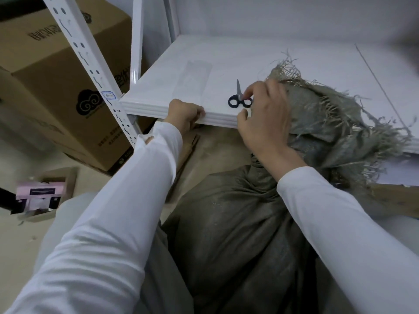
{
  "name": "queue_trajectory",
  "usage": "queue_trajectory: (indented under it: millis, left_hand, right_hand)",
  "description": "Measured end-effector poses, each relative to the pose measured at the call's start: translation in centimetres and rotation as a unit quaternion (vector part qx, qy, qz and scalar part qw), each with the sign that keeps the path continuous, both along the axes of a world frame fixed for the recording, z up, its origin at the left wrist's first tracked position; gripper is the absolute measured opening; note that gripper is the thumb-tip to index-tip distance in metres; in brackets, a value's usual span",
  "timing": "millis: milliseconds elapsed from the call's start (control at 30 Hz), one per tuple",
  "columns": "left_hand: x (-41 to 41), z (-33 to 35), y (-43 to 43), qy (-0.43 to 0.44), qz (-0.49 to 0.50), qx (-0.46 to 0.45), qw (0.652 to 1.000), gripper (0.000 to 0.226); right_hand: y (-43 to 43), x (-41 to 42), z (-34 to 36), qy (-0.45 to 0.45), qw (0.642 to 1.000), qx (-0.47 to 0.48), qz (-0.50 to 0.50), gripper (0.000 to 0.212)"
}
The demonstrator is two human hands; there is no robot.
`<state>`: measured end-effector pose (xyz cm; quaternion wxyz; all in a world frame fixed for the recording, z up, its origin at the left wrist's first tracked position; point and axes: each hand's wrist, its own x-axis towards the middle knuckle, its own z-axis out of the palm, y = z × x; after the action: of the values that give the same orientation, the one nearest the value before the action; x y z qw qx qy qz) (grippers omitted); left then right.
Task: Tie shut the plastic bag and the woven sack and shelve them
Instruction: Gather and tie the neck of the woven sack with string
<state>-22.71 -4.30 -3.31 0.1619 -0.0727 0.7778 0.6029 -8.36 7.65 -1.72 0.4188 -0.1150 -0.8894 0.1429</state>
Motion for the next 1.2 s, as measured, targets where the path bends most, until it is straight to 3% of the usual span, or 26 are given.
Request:
queue_trajectory:
  millis: [100, 200, 367, 567, 700, 767, 867, 1067, 1200]
  left_hand:
    - [0.9, 0.5, -0.5, -0.048, -0.044, 0.026, 0.998, 0.021]
    - [1.6, 1.1, -0.9, -0.087, -0.087, 0.042, 0.992, 0.024]
    - [1.5, 1.4, -1.8, -0.127, -0.107, 0.045, 0.985, 0.011]
    - [1.5, 1.5, -1.9, -0.119, -0.186, -0.001, 0.975, 0.015]
    - [1.3, 1.9, -2.1, -0.084, -0.179, -0.026, 0.98, 0.004]
    - [0.8, 1.2, -2.1, 0.027, -0.104, -0.06, 0.992, 0.005]
    - [-0.1, 0.2, -2.2, 0.2, -0.056, -0.133, 0.969, 0.012]
    - [-0.8, -0.4, -1.5, 0.195, -0.122, -0.127, 0.965, 0.039]
    - [-0.9, -0.5, -1.1, 0.183, -0.129, -0.126, 0.966, 0.042]
  right_hand:
    - [-1.2, -0.9, 0.8, -0.016, 0.994, -0.087, 0.064, 0.015]
    - [-2.2, -3.6, 1.2, -0.111, 0.968, -0.218, 0.064, 0.019]
    - [-2.4, -7.9, -0.5, -0.203, 0.842, -0.495, 0.075, 0.016]
    - [-3.3, -8.6, -1.3, -0.214, 0.778, -0.587, 0.07, 0.013]
    - [-3.2, -8.7, -1.4, -0.203, 0.788, -0.581, 0.018, 0.011]
    - [-2.9, -8.4, -1.3, -0.204, 0.779, -0.592, 0.014, 0.003]
    - [-2.7, -7.6, -1.3, -0.226, 0.763, -0.605, 0.017, 0.005]
    - [-2.7, -6.0, -1.3, -0.233, 0.775, -0.587, 0.015, 0.011]
    - [-2.7, -5.2, -0.8, -0.225, 0.795, -0.563, 0.023, 0.014]
